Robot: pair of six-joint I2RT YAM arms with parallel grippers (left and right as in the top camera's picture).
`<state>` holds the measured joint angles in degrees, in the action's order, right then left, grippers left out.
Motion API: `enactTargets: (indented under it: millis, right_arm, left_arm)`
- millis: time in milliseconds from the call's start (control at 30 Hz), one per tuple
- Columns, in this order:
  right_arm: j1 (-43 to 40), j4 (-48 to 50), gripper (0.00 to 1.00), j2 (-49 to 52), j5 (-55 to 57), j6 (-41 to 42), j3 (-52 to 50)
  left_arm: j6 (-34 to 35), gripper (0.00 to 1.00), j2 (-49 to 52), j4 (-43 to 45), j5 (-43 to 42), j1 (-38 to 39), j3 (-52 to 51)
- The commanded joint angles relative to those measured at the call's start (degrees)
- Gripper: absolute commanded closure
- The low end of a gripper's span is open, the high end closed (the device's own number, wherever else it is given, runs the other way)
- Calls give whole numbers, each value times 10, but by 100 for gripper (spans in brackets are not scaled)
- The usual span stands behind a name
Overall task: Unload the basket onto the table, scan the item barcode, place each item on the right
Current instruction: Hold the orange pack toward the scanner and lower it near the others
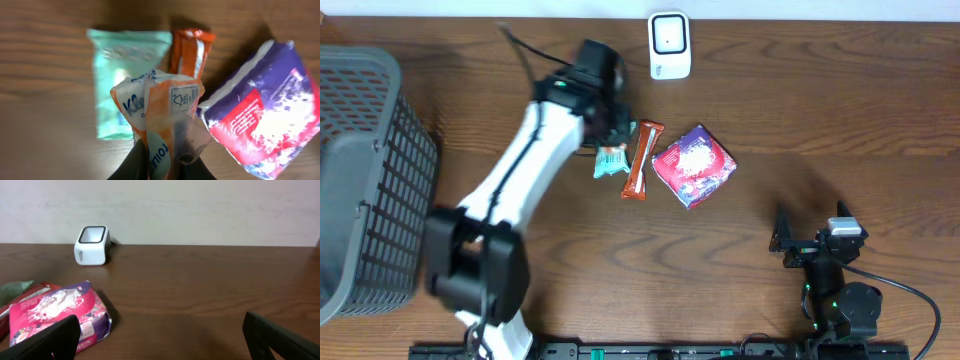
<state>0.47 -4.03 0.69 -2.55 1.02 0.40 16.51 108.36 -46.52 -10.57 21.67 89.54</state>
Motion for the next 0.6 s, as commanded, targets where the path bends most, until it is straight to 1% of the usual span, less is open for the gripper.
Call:
enactTargets:
  millis: [0,33,67,133,200,267,333,567]
  right_arm:
    - [4,-2,1,-3,3,6,-1]
    - [4,-2,1,-3,3,6,-1]
    - [4,-2,1,-3,3,6,-1]
    - [4,-2,1,-3,3,6,-1]
    - [4,-2,1,-3,3,6,-1]
    - [4,-2,1,-3,3,6,-1]
    - [4,-2,1,-3,3,6,-1]
    - [4,-2,1,-3,3,6,-1]
  left_arm:
    - [38,93,17,29,-10,26,-2]
    - [42,91,19,35,-9,30,-2]
    - [46,71,21,47,-9,37,-2]
    - [46,48,21,53,-9,45,-2]
    - [46,40,21,53,-7,48,-2]
    - [46,37,21,52,-7,48,-2]
    - [46,37,16,49,-7,42,0]
    - [46,36,-64,-35,-7,-23,16]
